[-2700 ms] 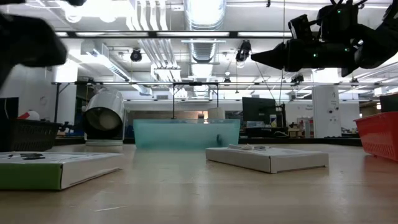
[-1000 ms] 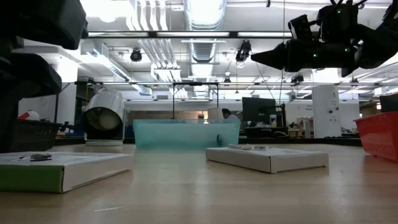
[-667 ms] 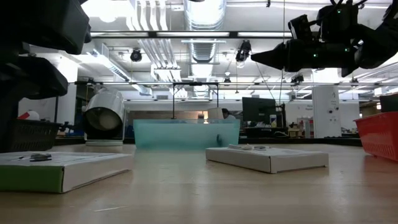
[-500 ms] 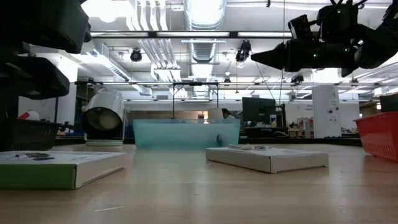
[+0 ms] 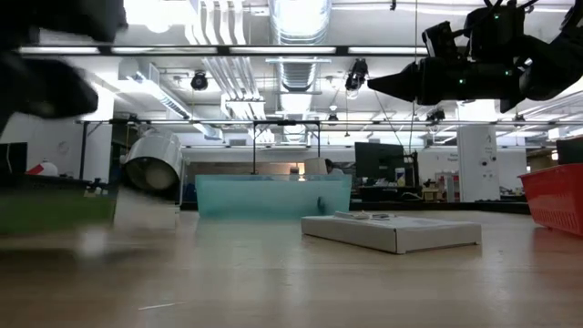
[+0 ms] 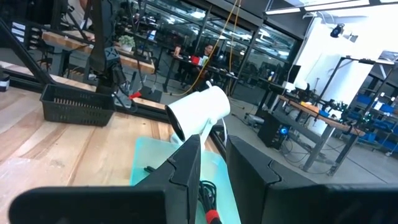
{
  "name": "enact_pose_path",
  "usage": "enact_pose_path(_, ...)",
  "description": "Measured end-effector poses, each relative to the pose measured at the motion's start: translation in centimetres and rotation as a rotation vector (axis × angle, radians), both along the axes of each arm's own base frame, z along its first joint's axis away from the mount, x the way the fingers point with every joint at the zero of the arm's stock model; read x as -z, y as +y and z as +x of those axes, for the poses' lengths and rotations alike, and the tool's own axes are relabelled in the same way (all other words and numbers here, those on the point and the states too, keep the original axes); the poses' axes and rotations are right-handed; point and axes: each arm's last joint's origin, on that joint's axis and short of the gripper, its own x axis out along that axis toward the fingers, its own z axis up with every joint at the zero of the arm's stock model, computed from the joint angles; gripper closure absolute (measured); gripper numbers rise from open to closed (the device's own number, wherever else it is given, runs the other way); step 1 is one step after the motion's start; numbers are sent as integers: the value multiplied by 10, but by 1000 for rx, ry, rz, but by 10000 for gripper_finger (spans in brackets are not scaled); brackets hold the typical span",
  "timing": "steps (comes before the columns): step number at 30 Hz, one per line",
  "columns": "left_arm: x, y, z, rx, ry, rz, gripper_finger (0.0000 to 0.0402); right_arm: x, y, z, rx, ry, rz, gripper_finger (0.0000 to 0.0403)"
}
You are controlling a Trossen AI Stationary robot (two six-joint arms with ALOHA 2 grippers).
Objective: Pick and place items into bin
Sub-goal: Put the left white card reader box into the black bin
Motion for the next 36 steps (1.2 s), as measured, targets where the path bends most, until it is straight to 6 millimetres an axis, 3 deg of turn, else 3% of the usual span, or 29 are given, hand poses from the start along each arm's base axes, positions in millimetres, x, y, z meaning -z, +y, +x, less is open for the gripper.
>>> enact_pose_path(9,-40,23,-9,-106,-101,52,401,0,0,0,0,-1,0,337)
enact_pose_path(17,-55,73,-20,-617,71,69,401,0,0,0,0,-1,0,337)
enact_pose_path(24,-72,107,-34,-1027,110,80,401,0,0,0,0,-1,0,337)
enact_pose_path(29,-78,123,-48,-1253,120,101,402,0,0,0,0,-1,0,337)
enact_pose_path(36,-78,130,-57,-1410,128,45,402,0,0,0,1,0,-3,337)
